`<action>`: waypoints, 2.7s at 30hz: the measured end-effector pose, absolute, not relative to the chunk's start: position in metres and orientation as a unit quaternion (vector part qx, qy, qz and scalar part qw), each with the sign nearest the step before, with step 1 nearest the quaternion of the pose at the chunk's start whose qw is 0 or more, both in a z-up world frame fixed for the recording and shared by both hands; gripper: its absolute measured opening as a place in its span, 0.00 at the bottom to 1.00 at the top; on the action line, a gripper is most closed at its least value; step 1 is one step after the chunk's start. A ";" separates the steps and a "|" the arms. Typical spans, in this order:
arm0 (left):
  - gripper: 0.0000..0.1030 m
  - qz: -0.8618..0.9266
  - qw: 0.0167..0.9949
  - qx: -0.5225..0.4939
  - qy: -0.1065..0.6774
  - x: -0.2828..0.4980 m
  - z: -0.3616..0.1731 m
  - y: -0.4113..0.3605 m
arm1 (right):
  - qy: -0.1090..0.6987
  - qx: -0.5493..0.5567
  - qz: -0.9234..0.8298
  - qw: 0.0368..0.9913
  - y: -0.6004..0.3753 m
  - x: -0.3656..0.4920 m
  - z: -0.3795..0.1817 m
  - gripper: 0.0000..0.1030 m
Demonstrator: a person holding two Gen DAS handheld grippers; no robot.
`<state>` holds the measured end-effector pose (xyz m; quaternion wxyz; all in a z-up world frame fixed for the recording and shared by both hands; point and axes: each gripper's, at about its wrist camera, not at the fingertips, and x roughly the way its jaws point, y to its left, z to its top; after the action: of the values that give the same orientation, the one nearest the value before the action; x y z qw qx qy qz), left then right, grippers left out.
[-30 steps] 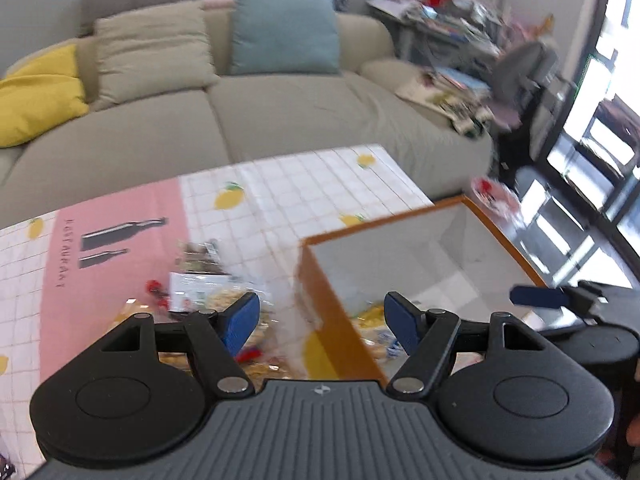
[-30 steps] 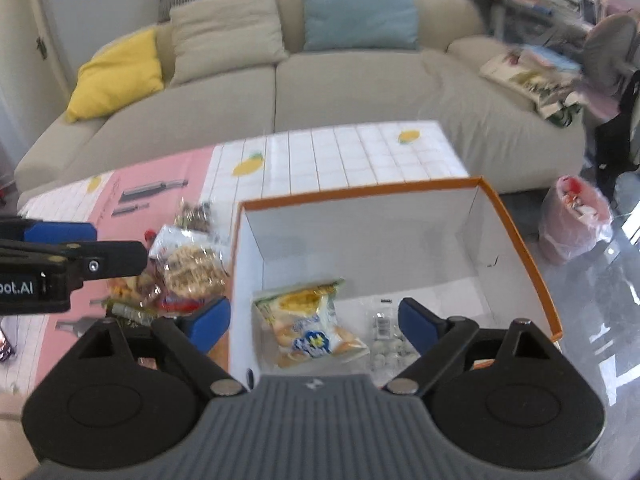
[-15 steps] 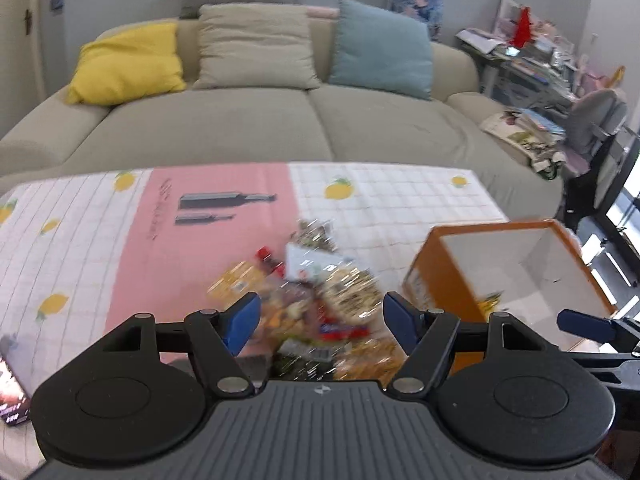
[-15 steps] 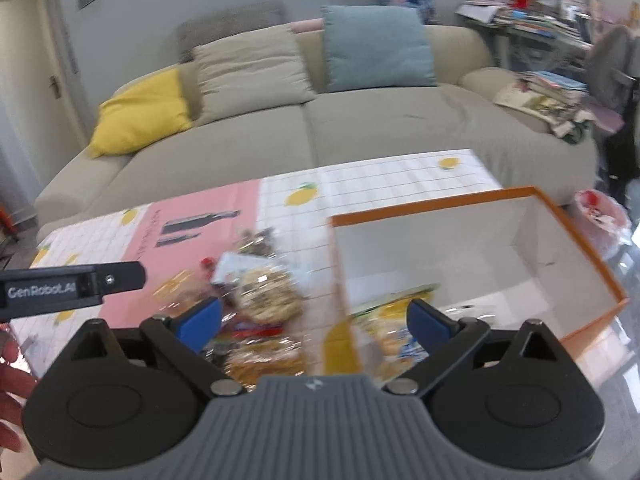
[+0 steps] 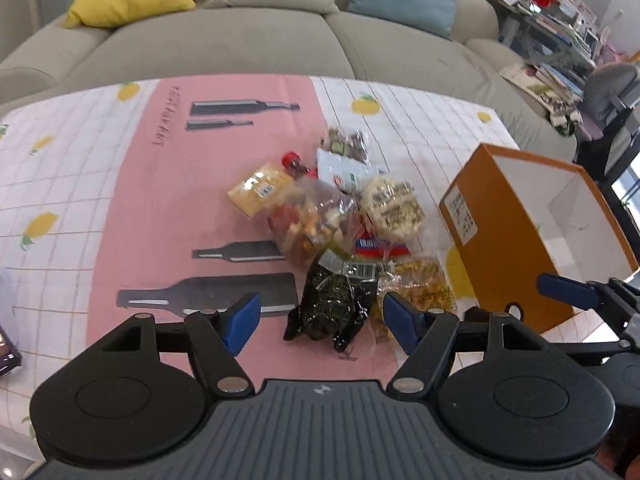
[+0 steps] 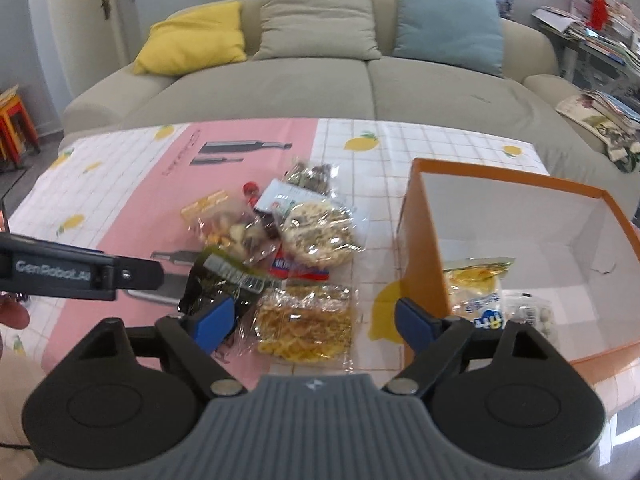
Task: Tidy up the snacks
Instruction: 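Move both grippers back to the snack pile, then grasp the dark green seaweed bag with the left gripper while the right grasps the waffle-biscuit bag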
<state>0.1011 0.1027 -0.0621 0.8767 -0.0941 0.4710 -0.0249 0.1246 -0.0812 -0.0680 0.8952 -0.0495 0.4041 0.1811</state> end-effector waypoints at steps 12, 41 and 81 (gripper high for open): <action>0.76 -0.054 0.853 -0.086 0.513 0.133 -0.112 0.098 | 0.449 -0.067 0.193 0.870 -0.057 0.150 -0.124 0.83; 0.61 -0.063 0.830 -0.111 0.542 0.163 -0.147 0.085 | 0.455 -0.086 0.184 0.867 -0.043 0.169 -0.174 0.81; 0.46 0.018 0.883 -0.117 0.454 0.094 -0.022 0.075 | 0.390 -0.027 0.226 0.892 -0.087 0.115 -0.062 0.58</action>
<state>0.0937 0.0751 -0.0221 0.8830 -0.1174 0.4540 0.0176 0.1147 -0.0866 -0.0622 0.8922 -0.0274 0.3898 0.2263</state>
